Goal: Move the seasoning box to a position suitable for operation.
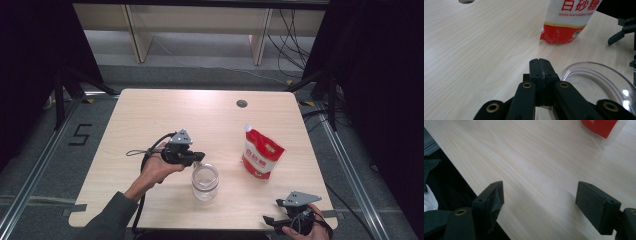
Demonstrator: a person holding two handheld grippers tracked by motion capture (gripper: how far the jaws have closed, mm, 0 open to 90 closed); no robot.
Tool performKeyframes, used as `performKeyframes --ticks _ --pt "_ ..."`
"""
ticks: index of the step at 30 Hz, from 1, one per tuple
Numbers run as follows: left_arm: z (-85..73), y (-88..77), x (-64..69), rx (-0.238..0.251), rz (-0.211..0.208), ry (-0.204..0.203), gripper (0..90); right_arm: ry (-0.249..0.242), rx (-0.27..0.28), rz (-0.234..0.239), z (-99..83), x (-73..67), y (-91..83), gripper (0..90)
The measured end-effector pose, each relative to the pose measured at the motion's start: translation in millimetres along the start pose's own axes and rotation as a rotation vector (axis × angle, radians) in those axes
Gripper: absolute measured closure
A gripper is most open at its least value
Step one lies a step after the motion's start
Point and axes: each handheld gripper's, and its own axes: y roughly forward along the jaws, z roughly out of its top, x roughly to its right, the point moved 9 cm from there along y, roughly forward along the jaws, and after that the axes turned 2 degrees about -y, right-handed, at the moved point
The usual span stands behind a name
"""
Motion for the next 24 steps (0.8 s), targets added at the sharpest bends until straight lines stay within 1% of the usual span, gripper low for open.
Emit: performKeyframes --ticks 1,2,3,5,6,7,10,12,15,16,17,18,19,20,21,22,23,24 --pt "-1.8 -2.5 0.1 0.001 0.002 -0.004 89.1 -0.008 0.004 -0.003 0.5 0.7 0.3 23.8" --pt "-3.2 -4.2 0.3 0.007 -0.006 -0.002 89.1 -0.007 0.005 -0.003 0.5 0.7 0.3 23.8" --pt "-5.7 -7.3 0.7 0.006 0.003 -0.011 89.1 -0.007 0.005 -0.003 0.5 0.8 0.3 23.9" --pt "-8.7 -11.1 1.3 0.01 0.007 -0.007 89.2 -0.004 0.005 -0.003 0.5 1.0 0.3 23.8" --pt "-10.6 -13.2 1.7 0.014 0.006 -0.01 89.2 -0.005 0.005 -0.005 0.4 1.2 0.3 23.8" --pt "-14.3 -17.2 4.0 0.029 0.006 -0.015 89.2 -0.004 0.003 -0.004 0.3 1.0 0.1 23.9" --pt "-18.1 -21.5 6.9 0.038 0.005 -0.013 89.2 -0.006 0.004 -0.006 0.4 1.2 0.3 23.9" --pt "-21.3 -24.6 10.7 0.05 0.005 -0.036 89.2 -0.006 0.004 -0.006 0.5 1.2 0.5 23.9" --pt "-27.8 -32.5 10.9 0.035 0.016 0.0 89.1 -0.008 0.005 -0.004 0.7 0.8 0.4 24.0" --pt "-27.8 -32.5 10.9 0.035 0.016 0.0 89.1 -0.008 0.005 -0.004 0.7 0.8 0.4 24.0" --pt "-28.4 -33.3 11.5 0.04 0.006 -0.009 89.1 -0.007 0.004 -0.004 0.6 0.8 0.6 24.1" --pt "-29.9 -34.5 12.1 0.045 0.016 -0.034 89.1 -0.007 0.004 -0.004 0.6 0.8 0.6 24.1" --pt "-30.6 -35.4 12.2 0.047 0.006 -0.031 89.0 -0.007 0.003 -0.005 0.6 0.9 0.7 24.1" --pt "-31.5 -36.6 11.7 0.043 0.005 -0.023 88.9 -0.006 0.004 -0.004 0.7 0.8 0.8 24.0" --pt "-32.0 -37.4 11.5 0.05 0.017 -0.033 89.0 -0.006 0.004 -0.004 0.7 0.8 0.8 24.0" --pt "-32.6 -38.2 11.3 0.049 0.004 -0.019 88.9 -0.005 0.004 -0.004 0.7 0.9 0.8 24.0" --pt "-33.8 -39.1 11.8 0.049 0.018 -0.043 88.8 -0.005 0.004 -0.005 0.7 1.0 0.8 24.0" --pt "-34.1 -39.4 12.1 0.051 0.012 -0.04 88.8 -0.005 0.004 -0.005 0.7 1.1 0.8 24.0"
